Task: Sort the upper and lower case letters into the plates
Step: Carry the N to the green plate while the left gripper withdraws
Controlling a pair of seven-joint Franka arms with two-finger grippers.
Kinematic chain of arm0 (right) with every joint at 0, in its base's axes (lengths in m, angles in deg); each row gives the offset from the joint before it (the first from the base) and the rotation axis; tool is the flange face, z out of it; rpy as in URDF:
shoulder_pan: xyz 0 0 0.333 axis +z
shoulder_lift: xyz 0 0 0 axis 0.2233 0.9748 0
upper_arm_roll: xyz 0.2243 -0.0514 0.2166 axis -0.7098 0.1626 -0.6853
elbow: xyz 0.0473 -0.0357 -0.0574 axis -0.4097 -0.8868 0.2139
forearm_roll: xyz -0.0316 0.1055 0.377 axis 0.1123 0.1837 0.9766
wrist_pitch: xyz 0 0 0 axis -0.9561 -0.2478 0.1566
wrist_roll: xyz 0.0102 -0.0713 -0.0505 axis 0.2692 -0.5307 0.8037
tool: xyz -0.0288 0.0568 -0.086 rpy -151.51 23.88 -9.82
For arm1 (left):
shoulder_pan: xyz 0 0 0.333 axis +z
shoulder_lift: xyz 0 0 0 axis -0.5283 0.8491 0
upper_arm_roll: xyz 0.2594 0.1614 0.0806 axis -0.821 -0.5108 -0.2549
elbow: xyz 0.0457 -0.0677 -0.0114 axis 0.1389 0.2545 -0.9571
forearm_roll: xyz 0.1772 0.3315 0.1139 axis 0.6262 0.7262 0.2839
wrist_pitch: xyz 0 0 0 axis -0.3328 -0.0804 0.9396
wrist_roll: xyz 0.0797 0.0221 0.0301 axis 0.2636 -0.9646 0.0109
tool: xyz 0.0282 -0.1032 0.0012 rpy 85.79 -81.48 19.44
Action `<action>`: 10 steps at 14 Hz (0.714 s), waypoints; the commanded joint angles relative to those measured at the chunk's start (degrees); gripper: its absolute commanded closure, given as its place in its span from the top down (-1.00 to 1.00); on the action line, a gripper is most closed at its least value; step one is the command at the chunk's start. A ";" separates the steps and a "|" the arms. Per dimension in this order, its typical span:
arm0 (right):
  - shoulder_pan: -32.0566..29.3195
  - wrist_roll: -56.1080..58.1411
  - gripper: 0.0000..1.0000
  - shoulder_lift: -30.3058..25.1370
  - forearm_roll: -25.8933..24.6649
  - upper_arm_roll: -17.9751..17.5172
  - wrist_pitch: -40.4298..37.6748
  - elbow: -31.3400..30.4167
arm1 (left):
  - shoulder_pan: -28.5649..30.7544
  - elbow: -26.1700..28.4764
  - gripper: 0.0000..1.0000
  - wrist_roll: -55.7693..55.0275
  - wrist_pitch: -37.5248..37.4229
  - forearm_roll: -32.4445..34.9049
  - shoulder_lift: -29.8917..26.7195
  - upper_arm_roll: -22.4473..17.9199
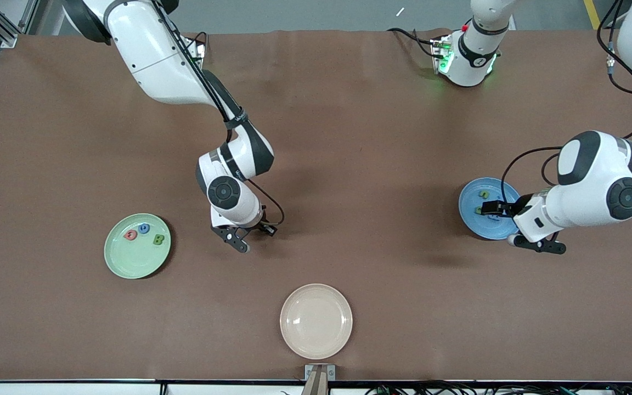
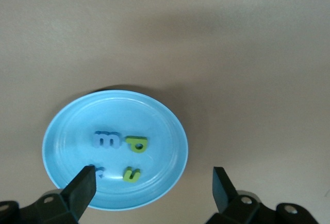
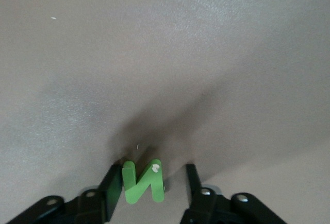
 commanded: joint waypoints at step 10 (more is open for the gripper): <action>-12.89 25.29 -0.99 -7.07 0.62 0.32 -21.37 1.51 | -42.62 -2.57 0.99 5.23 -3.63 -17.51 -10.78 -44.72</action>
